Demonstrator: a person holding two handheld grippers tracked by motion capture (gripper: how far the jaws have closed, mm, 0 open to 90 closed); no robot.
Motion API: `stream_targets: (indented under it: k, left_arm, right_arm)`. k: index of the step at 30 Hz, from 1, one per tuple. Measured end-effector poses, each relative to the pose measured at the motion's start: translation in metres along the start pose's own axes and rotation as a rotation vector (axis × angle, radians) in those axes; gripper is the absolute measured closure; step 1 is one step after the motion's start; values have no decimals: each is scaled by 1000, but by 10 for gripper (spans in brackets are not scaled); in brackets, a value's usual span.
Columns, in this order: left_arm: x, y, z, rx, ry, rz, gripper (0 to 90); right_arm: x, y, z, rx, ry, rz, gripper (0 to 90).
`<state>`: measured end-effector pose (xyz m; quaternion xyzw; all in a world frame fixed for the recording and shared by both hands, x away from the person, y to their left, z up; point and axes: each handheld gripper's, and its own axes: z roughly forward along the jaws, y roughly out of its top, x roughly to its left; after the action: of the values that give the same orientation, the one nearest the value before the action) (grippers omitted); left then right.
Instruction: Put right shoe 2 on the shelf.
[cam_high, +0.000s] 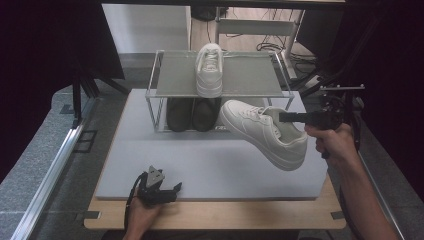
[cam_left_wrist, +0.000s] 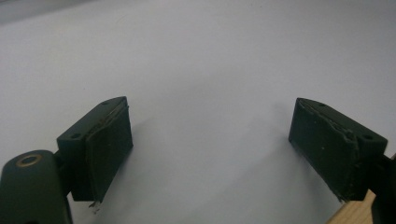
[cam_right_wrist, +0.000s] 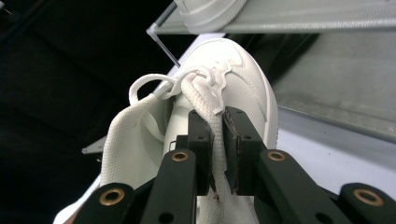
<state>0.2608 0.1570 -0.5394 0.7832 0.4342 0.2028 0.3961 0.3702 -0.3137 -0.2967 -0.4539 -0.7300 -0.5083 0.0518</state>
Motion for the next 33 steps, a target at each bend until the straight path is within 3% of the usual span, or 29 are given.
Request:
stream_targets:
  k: [10, 17, 24, 33]
  left_arm:
    - [0, 0, 0, 0, 0, 0, 131]
    - [0, 0, 0, -1, 0, 0, 131]
    - [0, 0, 0, 2, -1, 2, 131]
    - [0, 0, 0, -1, -1, -1, 131]
  right_arm:
    - [3, 17, -19, -62, 23, 23, 812]
    - [4, 31, -26, -112, 11, 31, 811]
    - [-2, 45, -21, -154, -12, 55, 809]
    - [-18, 60, -1, -218, -33, 116, 806]
